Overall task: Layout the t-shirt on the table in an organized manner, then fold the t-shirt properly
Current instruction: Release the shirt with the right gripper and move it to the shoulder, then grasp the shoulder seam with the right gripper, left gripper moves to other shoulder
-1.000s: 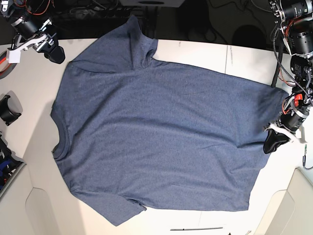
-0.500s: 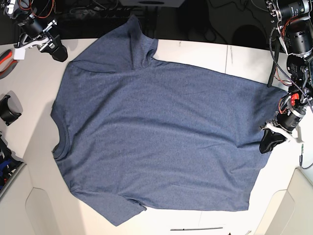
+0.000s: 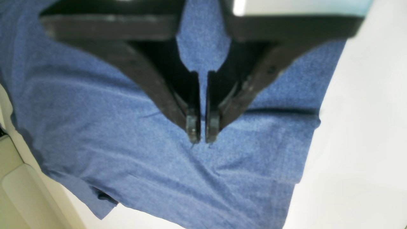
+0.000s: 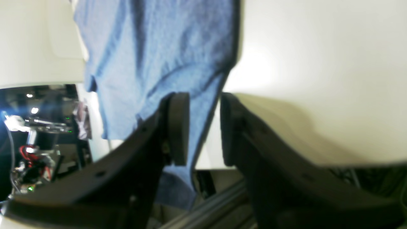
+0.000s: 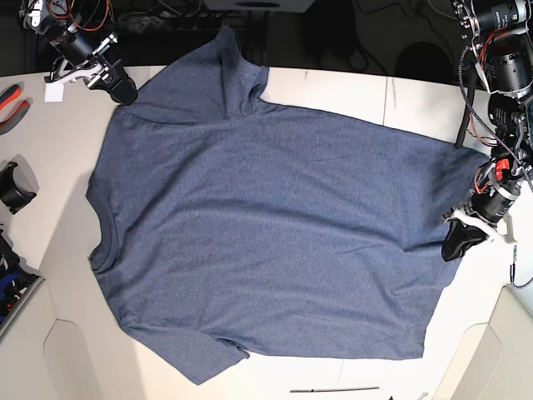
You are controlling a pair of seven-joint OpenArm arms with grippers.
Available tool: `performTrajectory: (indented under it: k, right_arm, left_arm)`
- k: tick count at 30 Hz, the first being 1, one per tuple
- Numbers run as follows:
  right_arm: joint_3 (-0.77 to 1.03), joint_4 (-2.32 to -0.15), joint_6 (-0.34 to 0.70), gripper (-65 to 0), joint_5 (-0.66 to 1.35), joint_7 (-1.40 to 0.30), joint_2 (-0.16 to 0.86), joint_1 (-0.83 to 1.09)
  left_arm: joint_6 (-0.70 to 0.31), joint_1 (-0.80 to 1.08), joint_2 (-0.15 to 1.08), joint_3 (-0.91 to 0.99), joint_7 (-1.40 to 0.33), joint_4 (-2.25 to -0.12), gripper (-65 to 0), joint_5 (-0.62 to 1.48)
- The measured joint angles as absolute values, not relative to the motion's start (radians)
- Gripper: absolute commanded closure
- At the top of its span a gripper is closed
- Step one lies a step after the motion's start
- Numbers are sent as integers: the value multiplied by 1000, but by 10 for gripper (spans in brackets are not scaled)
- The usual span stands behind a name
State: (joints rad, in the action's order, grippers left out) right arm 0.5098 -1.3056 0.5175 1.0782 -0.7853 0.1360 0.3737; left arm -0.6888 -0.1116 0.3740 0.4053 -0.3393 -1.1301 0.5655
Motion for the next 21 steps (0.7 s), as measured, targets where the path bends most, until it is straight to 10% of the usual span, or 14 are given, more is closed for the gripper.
performTrajectory:
  k: [21]
  right_arm:
    - [387,-1274,521,-181,1070,-775,138,349]
  left_arm:
    - [-689,-112,374,405,-339,-1130,-63,565]
